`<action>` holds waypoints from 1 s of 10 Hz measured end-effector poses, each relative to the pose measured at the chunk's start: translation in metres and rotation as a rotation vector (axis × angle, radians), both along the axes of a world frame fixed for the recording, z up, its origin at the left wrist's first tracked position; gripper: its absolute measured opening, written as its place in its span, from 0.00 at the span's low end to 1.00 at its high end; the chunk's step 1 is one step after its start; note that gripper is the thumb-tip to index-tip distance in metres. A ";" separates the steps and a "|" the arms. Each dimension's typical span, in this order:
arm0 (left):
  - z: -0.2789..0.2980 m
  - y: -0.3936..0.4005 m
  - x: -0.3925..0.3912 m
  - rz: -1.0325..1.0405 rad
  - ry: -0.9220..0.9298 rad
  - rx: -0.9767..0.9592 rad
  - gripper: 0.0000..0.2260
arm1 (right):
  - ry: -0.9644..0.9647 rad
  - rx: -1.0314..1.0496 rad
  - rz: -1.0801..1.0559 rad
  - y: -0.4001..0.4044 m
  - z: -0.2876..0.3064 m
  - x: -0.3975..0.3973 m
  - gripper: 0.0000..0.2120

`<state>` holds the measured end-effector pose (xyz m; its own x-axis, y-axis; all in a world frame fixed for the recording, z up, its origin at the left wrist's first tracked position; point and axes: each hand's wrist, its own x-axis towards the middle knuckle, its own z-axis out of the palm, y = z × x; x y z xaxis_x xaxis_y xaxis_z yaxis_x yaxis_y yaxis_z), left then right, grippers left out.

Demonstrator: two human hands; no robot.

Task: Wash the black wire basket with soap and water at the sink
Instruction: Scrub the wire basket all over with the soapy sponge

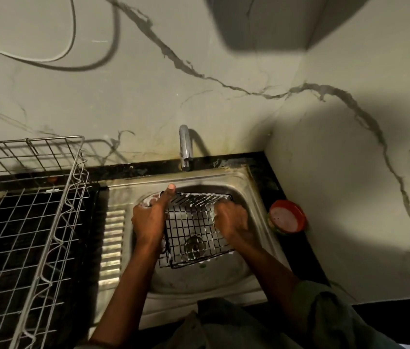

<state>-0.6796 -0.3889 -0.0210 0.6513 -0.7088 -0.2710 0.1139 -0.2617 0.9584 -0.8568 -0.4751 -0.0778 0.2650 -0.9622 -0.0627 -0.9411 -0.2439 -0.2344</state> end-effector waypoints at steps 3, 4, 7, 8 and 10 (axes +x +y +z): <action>-0.002 0.000 -0.001 0.057 0.086 0.025 0.20 | -0.028 -0.003 0.053 0.002 -0.006 0.007 0.05; -0.007 0.002 0.002 0.060 0.148 0.013 0.23 | 0.005 -0.048 -0.064 -0.001 -0.007 -0.003 0.09; -0.021 0.010 -0.007 0.068 0.146 -0.039 0.25 | -0.632 0.287 -0.639 0.009 -0.008 0.008 0.17; -0.023 0.011 -0.011 0.044 0.109 -0.017 0.19 | -0.528 0.361 -0.316 0.020 -0.013 0.002 0.16; -0.025 0.013 -0.008 -0.013 0.097 -0.061 0.07 | -0.048 0.417 0.006 -0.010 -0.015 0.030 0.20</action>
<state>-0.6876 -0.3764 -0.0463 0.6148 -0.7342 -0.2879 0.2037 -0.2049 0.9574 -0.8267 -0.4846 -0.0927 0.2823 -0.8557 -0.4336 -0.9255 -0.1240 -0.3579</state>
